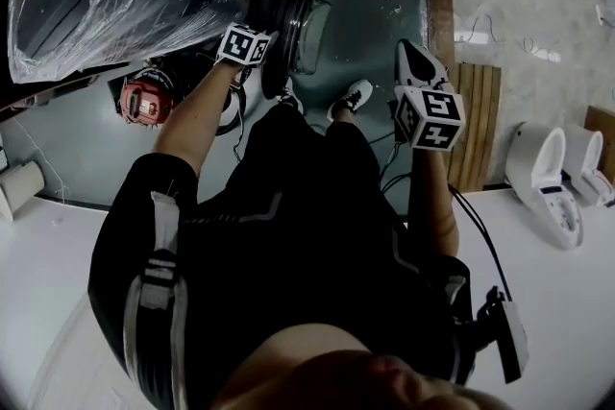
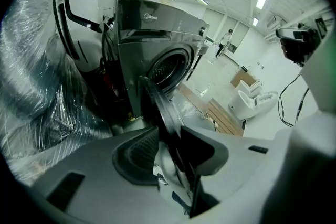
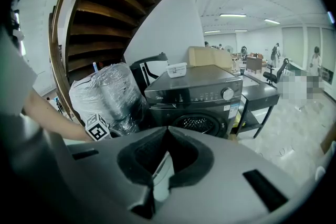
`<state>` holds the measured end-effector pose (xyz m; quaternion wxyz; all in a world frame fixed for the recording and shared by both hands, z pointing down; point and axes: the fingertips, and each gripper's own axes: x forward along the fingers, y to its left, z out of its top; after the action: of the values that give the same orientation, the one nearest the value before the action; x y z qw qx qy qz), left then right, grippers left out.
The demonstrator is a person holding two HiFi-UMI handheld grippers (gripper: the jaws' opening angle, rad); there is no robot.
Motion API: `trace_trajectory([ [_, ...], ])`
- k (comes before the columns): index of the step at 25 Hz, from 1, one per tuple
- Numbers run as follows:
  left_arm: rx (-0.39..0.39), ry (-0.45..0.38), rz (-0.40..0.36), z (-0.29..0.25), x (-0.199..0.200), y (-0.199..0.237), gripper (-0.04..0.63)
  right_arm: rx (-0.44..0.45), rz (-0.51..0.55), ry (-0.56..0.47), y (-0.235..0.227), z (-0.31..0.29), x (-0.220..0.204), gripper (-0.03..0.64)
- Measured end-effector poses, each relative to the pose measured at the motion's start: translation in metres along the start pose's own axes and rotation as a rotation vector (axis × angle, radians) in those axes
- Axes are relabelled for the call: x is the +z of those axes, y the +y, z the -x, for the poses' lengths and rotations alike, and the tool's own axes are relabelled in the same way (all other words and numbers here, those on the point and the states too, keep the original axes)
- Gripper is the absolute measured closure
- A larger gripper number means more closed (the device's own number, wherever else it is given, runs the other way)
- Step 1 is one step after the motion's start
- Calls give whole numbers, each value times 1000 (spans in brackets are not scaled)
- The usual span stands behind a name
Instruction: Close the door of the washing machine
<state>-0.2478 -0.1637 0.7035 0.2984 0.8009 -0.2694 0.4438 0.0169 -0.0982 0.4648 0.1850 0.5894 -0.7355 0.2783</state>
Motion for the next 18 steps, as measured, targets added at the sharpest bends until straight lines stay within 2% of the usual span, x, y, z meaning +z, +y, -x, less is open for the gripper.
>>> trace_trajectory([
  [5,3,15,-10,-4,8,-18,468,-9,-26,0,-15,6,-9,612],
  [8,-29,25,-42,-9,13,-30,454,-24,-35,-2,-26,10,-12,612],
  [18,-92,60,-70,-23,27,-63,430,-99,-101,-19,-73,34,-29,612],
])
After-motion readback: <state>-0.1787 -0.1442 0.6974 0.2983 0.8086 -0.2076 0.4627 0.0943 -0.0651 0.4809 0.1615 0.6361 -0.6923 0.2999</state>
